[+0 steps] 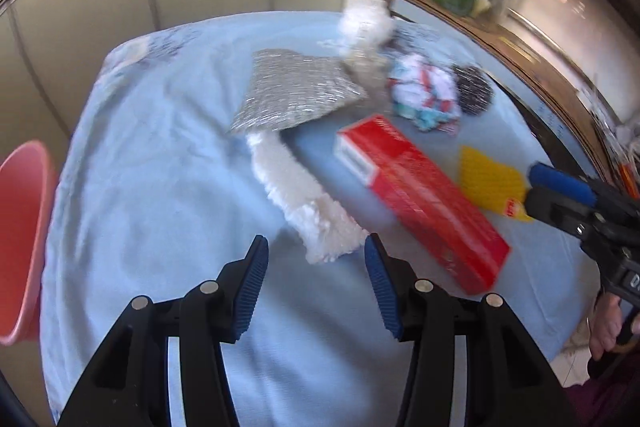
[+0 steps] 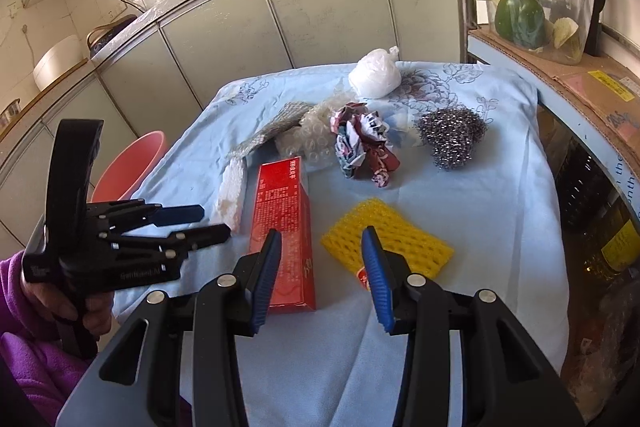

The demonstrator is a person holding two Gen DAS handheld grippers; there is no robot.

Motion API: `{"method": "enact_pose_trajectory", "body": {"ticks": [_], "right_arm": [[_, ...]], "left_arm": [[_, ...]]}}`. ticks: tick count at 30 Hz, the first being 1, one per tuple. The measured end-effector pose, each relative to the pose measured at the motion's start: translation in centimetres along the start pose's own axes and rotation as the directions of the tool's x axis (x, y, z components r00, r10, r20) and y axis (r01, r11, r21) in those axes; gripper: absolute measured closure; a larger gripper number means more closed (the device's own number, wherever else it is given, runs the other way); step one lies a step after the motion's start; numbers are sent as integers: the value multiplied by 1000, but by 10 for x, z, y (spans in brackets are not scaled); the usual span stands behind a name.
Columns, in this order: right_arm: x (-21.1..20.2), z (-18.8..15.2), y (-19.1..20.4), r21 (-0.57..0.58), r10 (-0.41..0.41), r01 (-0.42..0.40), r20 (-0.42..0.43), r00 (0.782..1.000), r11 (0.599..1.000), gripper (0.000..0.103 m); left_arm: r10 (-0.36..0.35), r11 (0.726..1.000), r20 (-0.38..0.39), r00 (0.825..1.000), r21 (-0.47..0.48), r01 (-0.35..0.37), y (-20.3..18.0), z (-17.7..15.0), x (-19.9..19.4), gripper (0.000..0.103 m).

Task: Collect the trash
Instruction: 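Grasp the white foam strip with the left tool while the right tool grasps the red box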

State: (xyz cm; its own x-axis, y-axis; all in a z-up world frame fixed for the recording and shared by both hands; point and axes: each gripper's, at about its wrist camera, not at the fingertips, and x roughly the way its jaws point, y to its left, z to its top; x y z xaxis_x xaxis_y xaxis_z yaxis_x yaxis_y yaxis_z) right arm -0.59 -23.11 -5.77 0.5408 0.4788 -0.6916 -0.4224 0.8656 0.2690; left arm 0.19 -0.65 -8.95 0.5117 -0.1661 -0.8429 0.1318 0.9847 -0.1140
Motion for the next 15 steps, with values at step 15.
{"method": "enact_pose_trajectory", "body": {"ticks": [15], "right_arm": [[41,5,33,-81,37,-47,-116,993,996,61]], "left_arm": [[77,994,39,996,-82,-73,25,11,-20,51]]}}
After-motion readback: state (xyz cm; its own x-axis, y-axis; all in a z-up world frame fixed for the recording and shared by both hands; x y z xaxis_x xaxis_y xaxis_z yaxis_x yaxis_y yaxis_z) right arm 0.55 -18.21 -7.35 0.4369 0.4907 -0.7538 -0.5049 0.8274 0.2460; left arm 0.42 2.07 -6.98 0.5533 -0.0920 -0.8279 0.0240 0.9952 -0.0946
